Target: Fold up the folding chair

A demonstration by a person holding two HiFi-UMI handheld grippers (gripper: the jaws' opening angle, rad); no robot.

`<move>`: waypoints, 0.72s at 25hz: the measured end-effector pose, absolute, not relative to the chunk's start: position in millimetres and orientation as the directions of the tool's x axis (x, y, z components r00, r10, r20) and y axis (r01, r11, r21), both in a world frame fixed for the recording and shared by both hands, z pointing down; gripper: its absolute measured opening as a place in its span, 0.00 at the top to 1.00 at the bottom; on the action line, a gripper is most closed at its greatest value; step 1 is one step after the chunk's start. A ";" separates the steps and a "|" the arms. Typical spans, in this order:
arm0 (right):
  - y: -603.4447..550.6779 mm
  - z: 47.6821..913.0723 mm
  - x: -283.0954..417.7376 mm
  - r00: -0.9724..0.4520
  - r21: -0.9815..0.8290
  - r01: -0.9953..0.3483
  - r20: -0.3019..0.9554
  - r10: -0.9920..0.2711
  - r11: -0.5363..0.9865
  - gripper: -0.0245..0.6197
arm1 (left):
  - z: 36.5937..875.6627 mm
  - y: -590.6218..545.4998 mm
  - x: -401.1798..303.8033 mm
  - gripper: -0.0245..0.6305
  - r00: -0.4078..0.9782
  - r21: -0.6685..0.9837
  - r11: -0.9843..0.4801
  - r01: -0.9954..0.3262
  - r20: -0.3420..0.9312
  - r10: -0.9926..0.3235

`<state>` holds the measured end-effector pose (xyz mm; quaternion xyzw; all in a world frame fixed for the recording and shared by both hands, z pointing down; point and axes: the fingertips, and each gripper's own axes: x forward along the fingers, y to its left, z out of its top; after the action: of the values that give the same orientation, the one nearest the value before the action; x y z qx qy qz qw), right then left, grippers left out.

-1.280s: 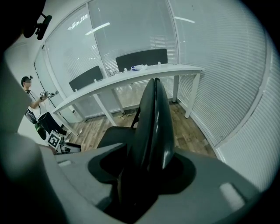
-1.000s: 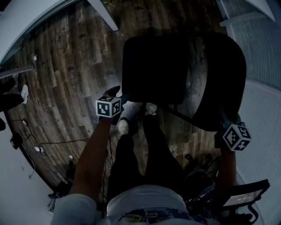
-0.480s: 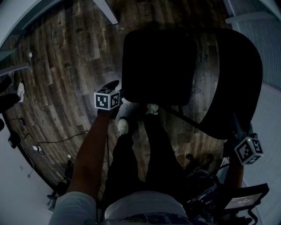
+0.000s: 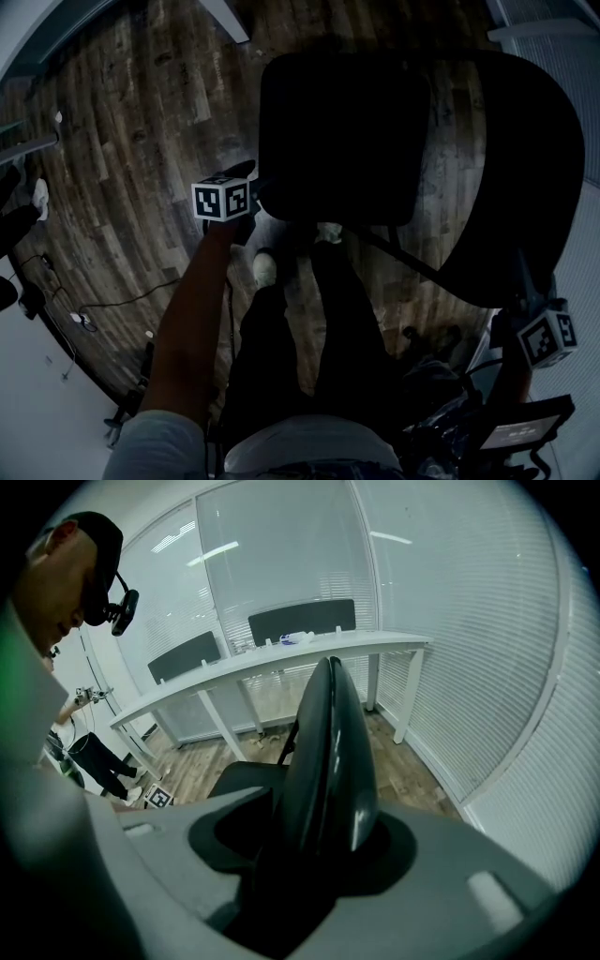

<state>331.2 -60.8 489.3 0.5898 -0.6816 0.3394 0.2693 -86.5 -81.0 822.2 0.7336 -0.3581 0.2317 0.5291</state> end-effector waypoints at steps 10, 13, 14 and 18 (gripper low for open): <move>-63.1 492.6 335.3 -0.158 -0.147 -0.987 0.771 -0.617 0.068 0.65 | 847.8 -82.1 -72.2 0.40 0.773 0.783 -0.091 -0.616 0.578 -0.260; -63.9 492.2 335.8 -0.159 -0.149 -0.986 0.769 -0.619 0.068 0.66 | 850.9 -81.0 -68.2 0.40 0.812 0.829 -0.067 -0.556 0.524 -0.256; -64.0 492.2 335.9 -0.161 -0.152 -0.986 0.767 -0.621 0.068 0.66 | 851.9 -81.4 -66.8 0.40 0.826 0.843 -0.060 -0.534 0.505 -0.252; -61.6 491.7 336.8 -0.170 -0.162 -0.984 0.760 -0.627 0.071 0.66 | 854.0 -80.2 -57.0 0.40 0.875 0.897 -0.035 -0.441 0.421 -0.241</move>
<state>336.8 -61.6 491.7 0.5893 -0.6838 0.3425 0.2604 -57.0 -80.2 854.0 0.7151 -0.2384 0.0769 0.6526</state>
